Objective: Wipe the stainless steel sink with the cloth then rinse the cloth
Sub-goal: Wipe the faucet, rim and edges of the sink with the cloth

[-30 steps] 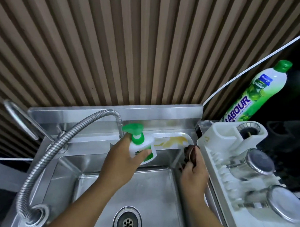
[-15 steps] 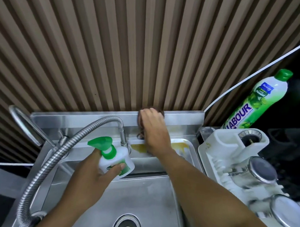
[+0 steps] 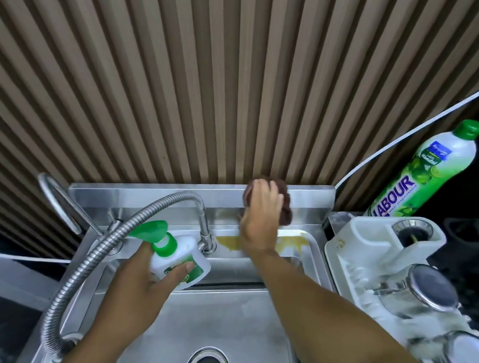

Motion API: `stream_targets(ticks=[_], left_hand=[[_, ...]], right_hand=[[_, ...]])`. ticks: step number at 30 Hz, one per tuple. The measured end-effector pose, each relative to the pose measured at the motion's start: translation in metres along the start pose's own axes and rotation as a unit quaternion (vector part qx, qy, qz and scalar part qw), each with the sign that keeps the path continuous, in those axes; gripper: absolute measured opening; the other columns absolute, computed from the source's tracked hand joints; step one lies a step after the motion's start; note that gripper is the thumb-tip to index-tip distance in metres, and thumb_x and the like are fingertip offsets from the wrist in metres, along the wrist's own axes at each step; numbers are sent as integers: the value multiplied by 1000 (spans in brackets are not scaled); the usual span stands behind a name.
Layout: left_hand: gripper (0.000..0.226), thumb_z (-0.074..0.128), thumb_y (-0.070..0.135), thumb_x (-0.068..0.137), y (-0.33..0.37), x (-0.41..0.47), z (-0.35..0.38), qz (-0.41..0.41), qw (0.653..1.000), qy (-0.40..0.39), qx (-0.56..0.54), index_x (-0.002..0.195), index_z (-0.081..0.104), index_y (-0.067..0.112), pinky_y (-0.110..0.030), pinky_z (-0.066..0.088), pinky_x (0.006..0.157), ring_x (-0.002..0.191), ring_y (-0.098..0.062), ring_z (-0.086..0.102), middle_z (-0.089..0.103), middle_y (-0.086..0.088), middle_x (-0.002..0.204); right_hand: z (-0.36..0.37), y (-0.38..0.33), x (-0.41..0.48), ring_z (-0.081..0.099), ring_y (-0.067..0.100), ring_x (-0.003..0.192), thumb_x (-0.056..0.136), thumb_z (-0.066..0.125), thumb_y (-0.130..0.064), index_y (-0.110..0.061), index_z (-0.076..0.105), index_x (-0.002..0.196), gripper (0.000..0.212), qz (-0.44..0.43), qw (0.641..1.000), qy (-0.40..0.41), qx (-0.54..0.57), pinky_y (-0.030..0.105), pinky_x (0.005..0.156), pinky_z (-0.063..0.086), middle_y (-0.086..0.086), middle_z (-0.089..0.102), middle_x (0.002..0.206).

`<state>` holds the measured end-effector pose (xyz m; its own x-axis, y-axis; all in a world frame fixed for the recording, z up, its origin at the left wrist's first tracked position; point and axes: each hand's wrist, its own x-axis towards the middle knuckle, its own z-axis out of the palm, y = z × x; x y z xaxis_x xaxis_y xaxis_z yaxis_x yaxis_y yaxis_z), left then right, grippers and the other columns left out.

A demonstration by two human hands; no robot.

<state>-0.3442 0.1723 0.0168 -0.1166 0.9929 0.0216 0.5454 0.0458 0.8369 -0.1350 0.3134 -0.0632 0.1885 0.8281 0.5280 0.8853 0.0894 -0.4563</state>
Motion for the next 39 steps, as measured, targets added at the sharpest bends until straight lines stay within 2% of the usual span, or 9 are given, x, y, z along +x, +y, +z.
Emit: stream_targets(ticks=[7, 11, 14, 19, 24, 28, 32, 34, 39], left_hand=[[33, 85, 28, 75, -4, 2, -8, 19, 999, -22, -24, 96, 62, 37, -13, 48, 71, 77, 4, 67, 70, 31, 89], [42, 89, 22, 71, -8, 2, -9, 24, 998, -47, -36, 97, 61, 39, -4, 45, 65, 72, 7, 66, 69, 32, 84], [41, 89, 23, 71, -12, 2, -12, 34, 997, -57, -43, 96, 60, 39, -2, 42, 62, 71, 8, 64, 68, 34, 85], [40, 87, 29, 72, -16, 2, -14, 22, 995, -68, -73, 102, 62, 42, -22, 50, 71, 77, 2, 68, 70, 28, 89], [39, 87, 31, 72, -12, 4, -18, 20, 996, -61, -67, 97, 60, 44, -7, 44, 62, 71, 4, 64, 68, 32, 82], [47, 89, 25, 70, -7, 4, -19, 20, 997, -53, -56, 106, 62, 38, 0, 40, 61, 72, 9, 62, 71, 17, 77], [58, 88, 16, 72, -2, 4, -18, 17, 996, -53, -72, 105, 53, 49, 3, 38, 63, 77, 15, 60, 62, 44, 84], [59, 87, 16, 72, 1, 4, -19, 17, 996, -57, -68, 100, 50, 52, 5, 37, 63, 78, 16, 60, 60, 47, 84], [47, 88, 18, 72, -2, 5, -20, 13, 996, -66, -62, 98, 57, 43, 2, 41, 64, 76, 10, 64, 65, 39, 85]], right_hand=[[27, -13, -10, 26, 30, 149, 81, 70, -16, -10, 30, 156, 85, -240, 963, -101, -70, 44, 125, 7, 8, 40, 158], [19, 7, -11, 20, 37, 153, 97, 55, -25, -6, 16, 159, 75, 0, 999, 4, -47, 46, 123, 2, 18, 30, 163], [11, 21, 14, 8, 37, 156, 101, 35, -31, 0, 11, 160, 71, 187, 976, 101, 47, 50, 127, 2, 19, 16, 168], [-8, 42, 69, -5, 36, 156, 107, 40, -29, 2, 1, 160, 72, 451, 845, 233, 168, 48, 125, 3, 16, -2, 170], [9, 5, 65, 14, 35, 153, 104, 48, -35, 8, 12, 156, 76, 584, 713, 248, 297, 41, 123, 9, 24, 12, 165], [40, -46, 48, 72, 34, 100, 86, 62, -45, -20, 51, 114, 39, 604, 567, 225, 512, 56, 85, 60, 15, 63, 125], [38, -64, 36, 65, 30, 62, 95, 47, -24, -27, 53, 93, 7, 603, 505, 134, 603, 45, 62, 60, 8, 65, 89], [33, -56, 39, 65, 28, 63, 97, 43, -20, -26, 56, 97, 14, 596, 509, 159, 601, 45, 66, 60, 9, 67, 89], [24, 5, 43, 64, 32, 110, 94, 47, -26, -15, 50, 124, 32, 536, 631, 294, 478, 48, 99, 54, 12, 60, 130]])
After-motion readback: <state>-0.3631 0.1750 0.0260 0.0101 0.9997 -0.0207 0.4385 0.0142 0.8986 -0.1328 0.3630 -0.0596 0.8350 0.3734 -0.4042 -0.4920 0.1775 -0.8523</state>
